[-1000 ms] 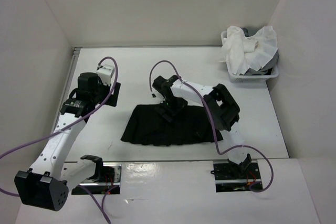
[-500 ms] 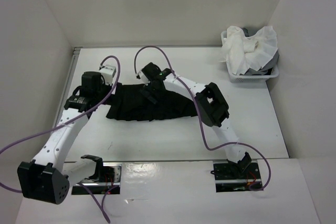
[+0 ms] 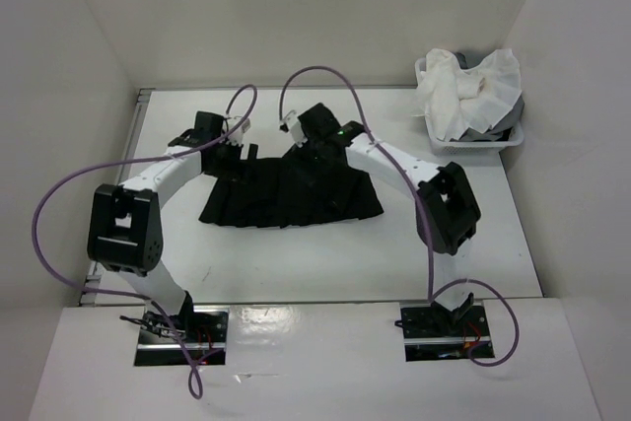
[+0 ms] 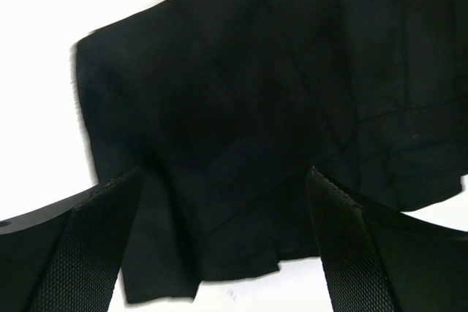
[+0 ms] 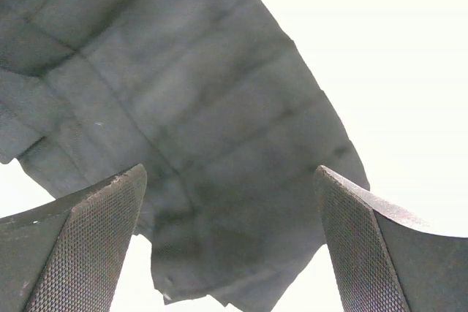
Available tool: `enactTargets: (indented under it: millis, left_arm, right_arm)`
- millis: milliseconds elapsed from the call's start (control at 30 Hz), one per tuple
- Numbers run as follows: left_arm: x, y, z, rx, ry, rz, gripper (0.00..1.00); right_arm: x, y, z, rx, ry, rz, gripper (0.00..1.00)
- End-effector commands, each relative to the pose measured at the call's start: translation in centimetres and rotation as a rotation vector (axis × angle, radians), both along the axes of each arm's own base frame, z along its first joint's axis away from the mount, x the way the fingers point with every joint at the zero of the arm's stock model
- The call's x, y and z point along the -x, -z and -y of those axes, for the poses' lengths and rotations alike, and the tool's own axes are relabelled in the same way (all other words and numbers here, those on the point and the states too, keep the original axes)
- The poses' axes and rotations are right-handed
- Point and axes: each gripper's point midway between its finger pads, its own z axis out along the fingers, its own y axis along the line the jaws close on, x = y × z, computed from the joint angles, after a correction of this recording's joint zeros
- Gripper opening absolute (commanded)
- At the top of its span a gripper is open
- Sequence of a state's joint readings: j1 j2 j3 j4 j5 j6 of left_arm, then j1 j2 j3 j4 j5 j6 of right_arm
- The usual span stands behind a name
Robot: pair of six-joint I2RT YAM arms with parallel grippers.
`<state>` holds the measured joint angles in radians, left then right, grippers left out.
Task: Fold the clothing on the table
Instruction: Fold the skirt
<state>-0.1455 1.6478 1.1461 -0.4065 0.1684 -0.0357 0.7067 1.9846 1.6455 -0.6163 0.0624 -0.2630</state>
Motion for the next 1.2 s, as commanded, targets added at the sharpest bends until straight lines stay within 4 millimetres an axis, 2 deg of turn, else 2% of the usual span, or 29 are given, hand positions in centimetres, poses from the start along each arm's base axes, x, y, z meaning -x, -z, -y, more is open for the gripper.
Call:
enactTargets:
  millis: [0, 33, 67, 133, 200, 300, 433, 600, 667, 833, 1067, 1167]
  left_arm:
    - [-1.4, -0.5, 2.9, 0.158, 0.058, -0.007, 0.97]
    - [-1.3, -0.1, 3.2, 0.168, 0.065, -0.023, 0.96]
    - [-1.2, 0.8, 3.1, 0.165, 0.063, -0.046, 0.96]
    - [-1.1, 1.4, 3.3, 0.169, 0.076, -0.059, 0.95]
    - [-1.0, 2.0, 3.3, 0.168, 0.075, -0.075, 0.94]
    - [-0.6, 3.9, 2.2, 0.111, 0.038, -0.124, 0.92]
    - [-0.4, 4.6, 0.8, 0.037, -0.006, -0.150, 0.92]
    - [0.2, 5.0, -0.3, 0.002, -0.022, -0.177, 0.92]
    - [0.1, 5.0, -0.8, -0.001, -0.027, -0.175, 0.92]
    - [0.3, 5.1, -1.0, -0.014, -0.023, -0.181, 0.92]
    - [0.6, 5.7, -1.2, -0.026, -0.028, -0.198, 0.92]
    - [0.9, 6.0, -1.4, -0.035, -0.033, -0.206, 0.91]
  right_arm:
    - [-1.4, -2.7, 1.7, -0.106, 0.052, 0.040, 1.00]
    - [-1.7, -2.7, 2.8, -0.113, 0.071, 0.037, 1.00]
    - [-1.6, -2.2, 3.2, -0.117, 0.083, 0.019, 1.00]
    - [-1.3, -2.0, 4.0, -0.131, 0.087, 0.000, 1.00]
    - [-1.1, -1.5, 4.1, -0.126, 0.087, -0.007, 1.00]
    - [-0.8, -1.2, 4.3, -0.123, 0.087, -0.010, 1.00]
    - [-0.8, -0.7, 4.2, -0.119, 0.075, -0.019, 1.00]
    - [-0.4, 0.3, 5.1, -0.085, 0.095, -0.022, 1.00]
    - [-0.3, -0.4, 5.9, -0.067, 0.105, 0.008, 1.00]
    - [-0.2, 0.8, 8.6, 0.046, 0.159, 0.038, 1.00]
    - [1.7, 2.1, 11.2, 0.131, 0.176, 0.033, 1.00]
    - [2.4, 2.0, 12.2, 0.154, 0.181, 0.042, 1.00]
